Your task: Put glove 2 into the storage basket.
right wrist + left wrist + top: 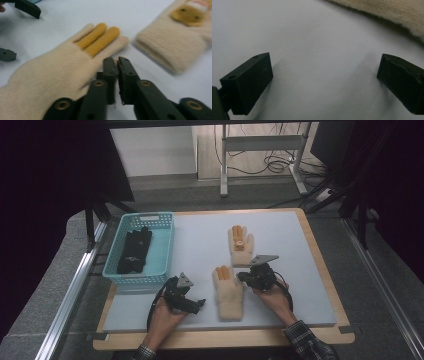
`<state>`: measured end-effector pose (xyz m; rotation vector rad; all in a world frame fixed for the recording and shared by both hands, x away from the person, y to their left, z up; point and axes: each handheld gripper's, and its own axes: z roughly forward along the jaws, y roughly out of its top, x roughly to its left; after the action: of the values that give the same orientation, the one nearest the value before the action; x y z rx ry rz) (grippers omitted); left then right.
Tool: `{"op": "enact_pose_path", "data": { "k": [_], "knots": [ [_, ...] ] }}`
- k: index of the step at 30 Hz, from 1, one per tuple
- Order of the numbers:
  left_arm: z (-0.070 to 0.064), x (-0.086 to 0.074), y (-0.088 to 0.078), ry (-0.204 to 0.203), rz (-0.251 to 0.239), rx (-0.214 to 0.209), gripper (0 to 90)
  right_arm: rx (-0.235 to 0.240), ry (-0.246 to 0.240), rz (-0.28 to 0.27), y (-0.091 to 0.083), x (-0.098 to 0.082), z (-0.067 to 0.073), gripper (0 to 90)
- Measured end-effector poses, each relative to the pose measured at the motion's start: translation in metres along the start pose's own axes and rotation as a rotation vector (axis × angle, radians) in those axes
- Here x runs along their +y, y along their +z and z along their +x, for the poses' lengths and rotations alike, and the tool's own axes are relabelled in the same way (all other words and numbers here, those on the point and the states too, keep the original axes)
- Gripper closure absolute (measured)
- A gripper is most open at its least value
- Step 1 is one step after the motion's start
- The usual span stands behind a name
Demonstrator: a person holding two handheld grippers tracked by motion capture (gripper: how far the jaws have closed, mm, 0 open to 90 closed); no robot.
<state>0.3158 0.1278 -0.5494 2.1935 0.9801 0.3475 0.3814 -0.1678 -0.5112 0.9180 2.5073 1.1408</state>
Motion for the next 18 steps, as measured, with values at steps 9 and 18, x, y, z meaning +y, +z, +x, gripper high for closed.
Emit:
{"op": "enact_pose_path", "data": {
  "k": [9, 18],
  "knots": [
    [0.0, 0.0, 0.0, -0.004, -0.003, 0.0, 0.5, -0.061, 0.038, -0.045, 0.0, 0.012, -0.03, 63.1],
    [0.0, 0.0, 0.0, -0.005, -0.004, 0.0, 0.5, -0.137, 0.111, -0.052, 0.029, 0.035, -0.071, 48.3]
  ]
}}
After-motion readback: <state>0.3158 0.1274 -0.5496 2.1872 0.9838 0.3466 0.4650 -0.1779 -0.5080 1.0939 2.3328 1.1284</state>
